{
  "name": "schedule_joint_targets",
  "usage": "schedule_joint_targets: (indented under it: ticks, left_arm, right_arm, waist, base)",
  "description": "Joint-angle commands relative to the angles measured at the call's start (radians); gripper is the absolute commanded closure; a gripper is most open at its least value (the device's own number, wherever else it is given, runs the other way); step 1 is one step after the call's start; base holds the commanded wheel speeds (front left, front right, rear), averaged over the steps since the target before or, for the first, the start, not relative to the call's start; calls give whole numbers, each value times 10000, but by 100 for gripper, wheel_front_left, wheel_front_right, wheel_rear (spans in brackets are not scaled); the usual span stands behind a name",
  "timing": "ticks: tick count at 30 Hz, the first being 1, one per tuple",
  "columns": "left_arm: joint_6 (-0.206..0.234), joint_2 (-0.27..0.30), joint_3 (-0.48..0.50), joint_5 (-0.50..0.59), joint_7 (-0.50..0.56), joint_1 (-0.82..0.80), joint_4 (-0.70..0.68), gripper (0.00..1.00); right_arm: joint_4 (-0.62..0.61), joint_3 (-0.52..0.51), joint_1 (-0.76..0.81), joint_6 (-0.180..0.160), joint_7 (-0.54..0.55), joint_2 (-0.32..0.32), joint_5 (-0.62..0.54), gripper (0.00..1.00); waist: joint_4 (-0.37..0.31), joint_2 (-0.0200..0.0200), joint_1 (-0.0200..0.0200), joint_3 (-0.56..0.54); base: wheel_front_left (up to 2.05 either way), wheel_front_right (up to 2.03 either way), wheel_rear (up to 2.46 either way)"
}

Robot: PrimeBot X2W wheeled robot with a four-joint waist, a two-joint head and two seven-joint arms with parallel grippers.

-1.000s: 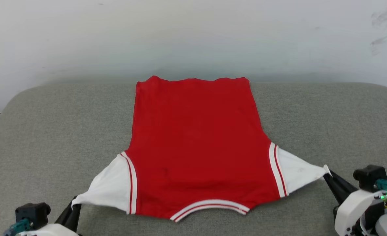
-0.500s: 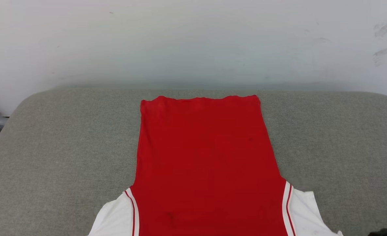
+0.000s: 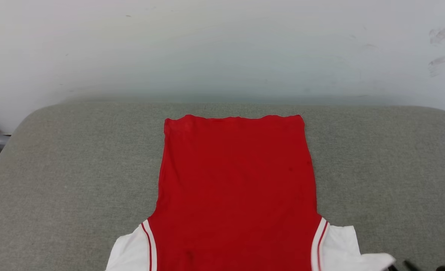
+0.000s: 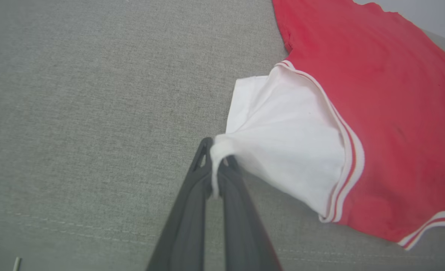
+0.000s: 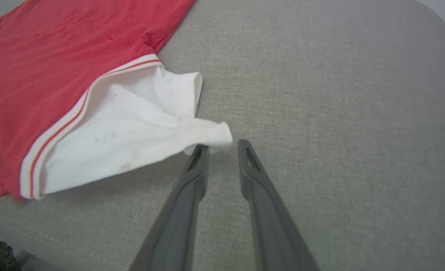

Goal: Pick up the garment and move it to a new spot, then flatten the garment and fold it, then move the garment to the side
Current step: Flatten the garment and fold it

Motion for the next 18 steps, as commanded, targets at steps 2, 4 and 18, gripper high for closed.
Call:
schedule_joint_targets:
  ticks: [2,4,18]
  left_arm:
    - [133,-109,102,288,-49,-154,-289,100]
    - [141,-118,68,368,-46,-173,-395,100]
    - [25,-641,55,1477,-37,-1873,-1272,100]
  right_arm:
    - [-610,-885,-650,-16,-76,-98,-188,0]
    - [-956,-1244,-1000,-16,48,-183,-212,0]
    - [-2037,-1120,-6978,-13,3159,-1437,362,0]
  waist:
    - [79,-1,0,47]
    - [148,-1,0,110]
    - [1497,-1,0,2218]
  base:
    - [0,0,0]
    - [0,0,0]
    - [0,0,0]
